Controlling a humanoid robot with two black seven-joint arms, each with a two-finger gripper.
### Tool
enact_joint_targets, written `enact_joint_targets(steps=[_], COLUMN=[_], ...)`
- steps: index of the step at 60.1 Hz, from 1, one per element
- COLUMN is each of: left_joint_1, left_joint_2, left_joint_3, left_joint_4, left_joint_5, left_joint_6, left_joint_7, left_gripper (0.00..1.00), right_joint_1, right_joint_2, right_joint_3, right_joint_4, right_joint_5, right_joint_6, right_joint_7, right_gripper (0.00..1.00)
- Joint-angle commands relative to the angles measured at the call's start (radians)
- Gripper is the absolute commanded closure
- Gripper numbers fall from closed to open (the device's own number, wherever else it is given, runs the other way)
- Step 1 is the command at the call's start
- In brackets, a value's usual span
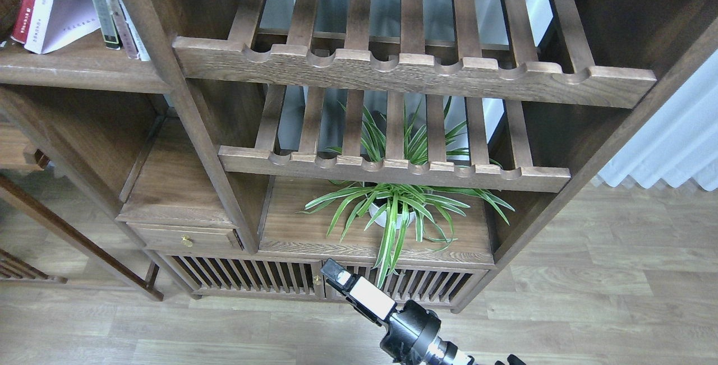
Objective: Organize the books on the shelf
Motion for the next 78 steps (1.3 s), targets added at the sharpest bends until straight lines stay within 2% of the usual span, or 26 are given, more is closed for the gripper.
enact_joint_targets(steps=[1, 16, 27, 28, 43, 63, 78], left_joint_1=[0.082, 0.226, 0.4, 0.448, 0.562, 0.768, 0.811], left_joint_2=[0.026, 0.029, 0.029, 0.025, -0.008, -0.175, -0.314], left_joint_3=[-0.026, -0.102, -0.149, -0.164, -0.184, -0.221, -0.201], left_joint_4=[-0.041, -0.114, -0.217, -0.228, -0.269, -0.321, -0.306], left_joint_5=[-0.053, -0.086, -0.181, -0.185, -0.199, -0.201, -0.195], left_joint_6=[0.0, 0.0, 0.0, 0.0, 0.0, 0.0, 0.0], left_joint_7=[-0.014, -0.018, -0.021, -0.021, -0.027, -0.02, -0.015], left_gripper=[0.53, 0.52, 0.52, 0.52, 0.51, 0.51, 0.49], right_joint_1=[0.001, 0.004, 0.006, 0.006, 0.012, 0.014, 0.014], right_joint_2=[0.0, 0.0, 0.0, 0.0, 0.0, 0.0, 0.0], right_joint_3=[0.002, 0.022, 0.03, 0.031, 0.044, 0.074, 0.074], right_joint_4=[0.001, 0.002, 0.004, 0.004, 0.007, 0.007, 0.007], right_joint_5=[0.0, 0.001, 0.003, 0.004, 0.005, 0.006, 0.008], right_joint_6=[0.0, 0.0, 0.0, 0.0, 0.0, 0.0, 0.0], right_joint_7=[0.003, 0.008, 0.011, 0.011, 0.011, 0.012, 0.012], right_gripper=[0.0, 0.0, 0.0, 0.0, 0.0, 0.0, 0.0])
